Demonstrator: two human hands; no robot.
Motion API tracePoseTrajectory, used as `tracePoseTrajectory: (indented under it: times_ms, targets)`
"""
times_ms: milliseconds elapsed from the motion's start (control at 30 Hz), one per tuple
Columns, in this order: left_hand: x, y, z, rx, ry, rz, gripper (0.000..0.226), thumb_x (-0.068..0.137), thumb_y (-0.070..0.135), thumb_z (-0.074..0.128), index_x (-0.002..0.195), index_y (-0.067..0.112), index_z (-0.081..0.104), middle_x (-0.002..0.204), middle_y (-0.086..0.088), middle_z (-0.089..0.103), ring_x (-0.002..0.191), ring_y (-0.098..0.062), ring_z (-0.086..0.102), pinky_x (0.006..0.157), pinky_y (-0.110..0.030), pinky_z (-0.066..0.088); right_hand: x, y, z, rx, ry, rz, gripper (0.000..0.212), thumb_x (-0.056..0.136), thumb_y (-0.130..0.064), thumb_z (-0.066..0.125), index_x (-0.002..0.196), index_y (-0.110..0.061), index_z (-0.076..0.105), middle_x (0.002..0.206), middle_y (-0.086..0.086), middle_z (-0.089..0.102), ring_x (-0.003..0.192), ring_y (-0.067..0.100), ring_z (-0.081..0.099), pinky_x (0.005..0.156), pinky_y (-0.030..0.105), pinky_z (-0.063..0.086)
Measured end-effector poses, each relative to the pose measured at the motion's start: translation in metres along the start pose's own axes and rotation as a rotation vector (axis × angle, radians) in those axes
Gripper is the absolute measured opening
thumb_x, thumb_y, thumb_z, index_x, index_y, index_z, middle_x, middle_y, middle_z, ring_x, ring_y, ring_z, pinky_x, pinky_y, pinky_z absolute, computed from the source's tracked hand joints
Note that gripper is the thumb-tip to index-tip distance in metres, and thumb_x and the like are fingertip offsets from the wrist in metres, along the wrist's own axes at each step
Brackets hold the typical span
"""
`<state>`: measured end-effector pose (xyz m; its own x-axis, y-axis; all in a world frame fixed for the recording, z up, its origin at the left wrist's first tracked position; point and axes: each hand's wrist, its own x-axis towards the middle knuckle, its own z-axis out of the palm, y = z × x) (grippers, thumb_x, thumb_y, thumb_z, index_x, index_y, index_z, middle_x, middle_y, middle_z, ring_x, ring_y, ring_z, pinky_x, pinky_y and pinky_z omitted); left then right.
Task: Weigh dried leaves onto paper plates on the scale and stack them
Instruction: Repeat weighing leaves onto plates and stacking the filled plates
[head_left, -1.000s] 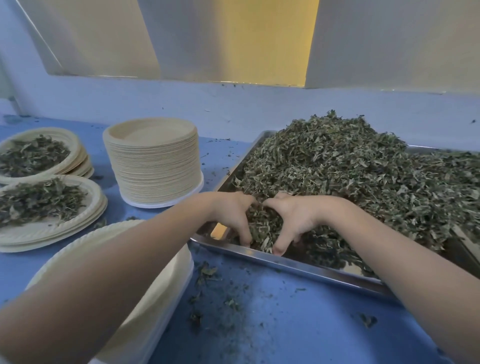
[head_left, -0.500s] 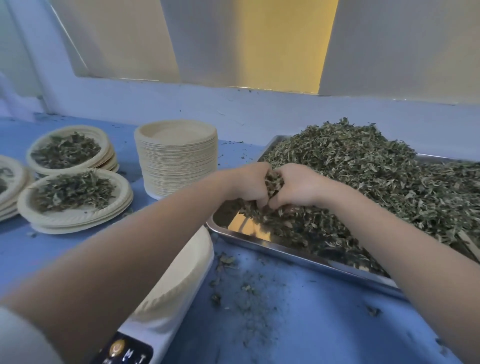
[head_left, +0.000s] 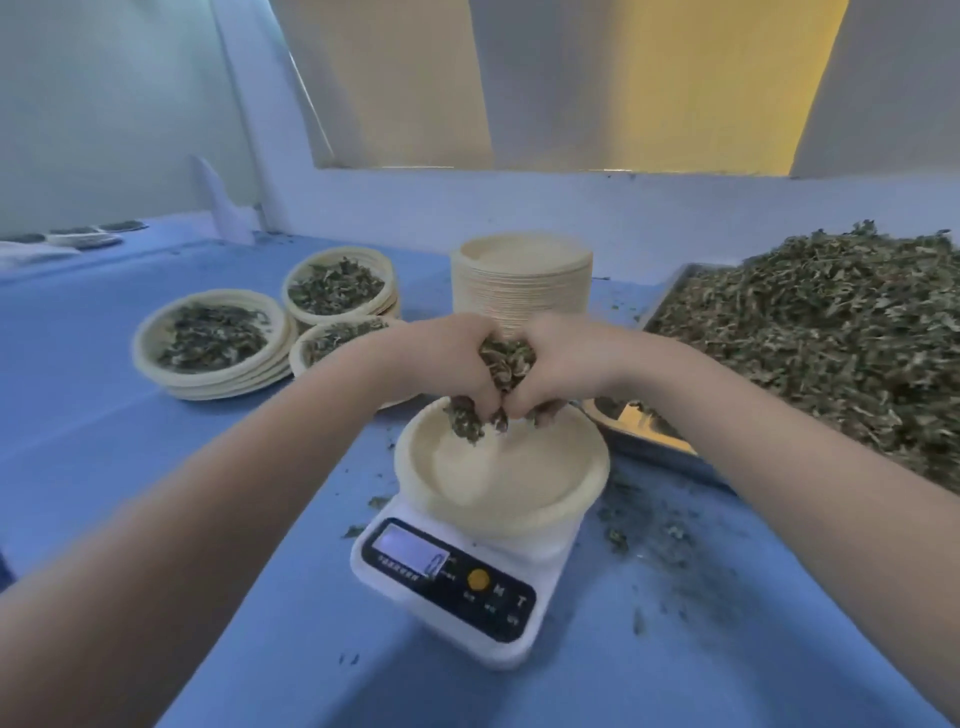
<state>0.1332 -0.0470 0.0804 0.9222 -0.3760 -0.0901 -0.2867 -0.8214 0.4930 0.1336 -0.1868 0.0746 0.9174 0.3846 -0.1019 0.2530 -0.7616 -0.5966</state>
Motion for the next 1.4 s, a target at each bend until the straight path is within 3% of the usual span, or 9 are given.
tracePoseTrajectory:
  times_ms: [133,233,400,567,700,867,1033,1233,1400]
  targets:
    - [-0.018,-0.022,0.004,-0.102,-0.136,0.008,0.066,0.068,0.016,0.080,0.124,0.029,0.048,0.116,0.012,0.055,0.102,-0.007,0.056,0.090,-0.028,0.049,-0.006,0.001,0.000,-0.282,-0.116,-0.014,0.076,0.059,-0.038,0.084,0.126,-0.031,0.050,0.106,-0.005,0.063,0.083,0.012,0.068,0.066,0.029,0.058]
    - [-0.023,-0.031,-0.001,-0.076,-0.091,0.056,0.075,0.069,0.033,0.079,0.134,0.039,0.041,0.129,0.021,0.045,0.114,-0.004,0.047,0.092,-0.025,0.039,-0.015,0.003,-0.012,-0.341,-0.150,-0.031,0.101,0.047,-0.063,0.082,0.133,-0.056,0.030,0.124,-0.017,0.048,0.099,0.006,0.061,0.085,0.036,0.053]
    - [-0.023,-0.041,-0.004,-0.245,0.108,0.131,0.044,0.078,0.027,0.072,0.117,0.043,0.058,0.123,0.024,0.055,0.105,0.008,0.053,0.082,-0.012,0.038,-0.018,0.008,-0.016,-0.203,-0.056,-0.077,0.090,0.051,-0.074,0.067,0.133,-0.057,0.033,0.126,-0.022,0.049,0.110,0.000,0.053,0.078,0.024,0.041]
    - [-0.016,-0.052,0.023,-0.522,0.325,0.107,0.027,0.082,0.011,0.064,0.098,0.032,0.068,0.084,0.020,0.066,0.083,-0.003,0.063,0.068,-0.023,0.049,-0.013,0.018,0.003,-0.091,0.042,-0.144,0.063,0.071,-0.058,0.068,0.129,-0.054,0.044,0.119,-0.021,0.055,0.099,-0.009,0.057,0.077,0.013,0.042]
    - [-0.009,-0.057,0.043,-0.565,0.511,0.131,0.023,0.081,0.010,0.063,0.086,0.032,0.068,0.093,0.017,0.067,0.100,-0.003,0.061,0.090,-0.031,0.049,-0.010,0.022,0.017,-0.057,0.123,-0.179,0.055,0.074,-0.052,0.068,0.127,-0.048,0.051,0.115,-0.019,0.059,0.098,-0.008,0.058,0.079,0.011,0.042]
    - [-0.010,-0.068,0.059,-0.783,0.685,0.140,0.024,0.083,0.004,0.061,0.088,0.026,0.068,0.095,0.009,0.069,0.096,-0.010,0.063,0.086,-0.028,0.051,-0.011,0.024,0.019,-0.050,0.268,-0.200,0.037,0.080,-0.044,0.067,0.115,-0.033,0.065,0.106,-0.015,0.066,0.092,-0.007,0.060,0.074,0.003,0.041]
    - [-0.017,-0.083,0.061,-0.947,0.716,0.094,0.018,0.086,0.005,0.059,0.093,0.019,0.067,0.096,0.002,0.070,0.086,0.001,0.063,0.067,-0.008,0.045,-0.012,0.028,0.014,-0.043,0.327,-0.190,0.027,0.083,-0.042,0.066,0.108,-0.033,0.068,0.097,-0.019,0.068,0.087,-0.013,0.058,0.069,-0.004,0.037]
    - [-0.023,-0.088,0.060,-0.964,0.685,0.049,0.017,0.089,0.011,0.056,0.096,0.021,0.068,0.099,0.001,0.069,0.089,-0.009,0.062,0.082,-0.031,0.048,-0.010,0.032,0.017,-0.098,0.342,-0.197,0.021,0.088,-0.041,0.060,0.105,-0.035,0.068,0.093,-0.028,0.062,0.090,-0.014,0.055,0.067,-0.008,0.032]
    - [-0.020,-0.088,0.064,-0.924,0.624,0.064,0.019,0.087,0.011,0.058,0.098,0.023,0.068,0.100,0.004,0.069,0.090,-0.007,0.063,0.085,-0.032,0.050,-0.014,0.040,0.012,-0.122,0.380,-0.147,0.026,0.089,-0.046,0.055,0.112,-0.037,0.065,0.102,-0.025,0.061,0.082,-0.016,0.050,0.069,-0.003,0.034]
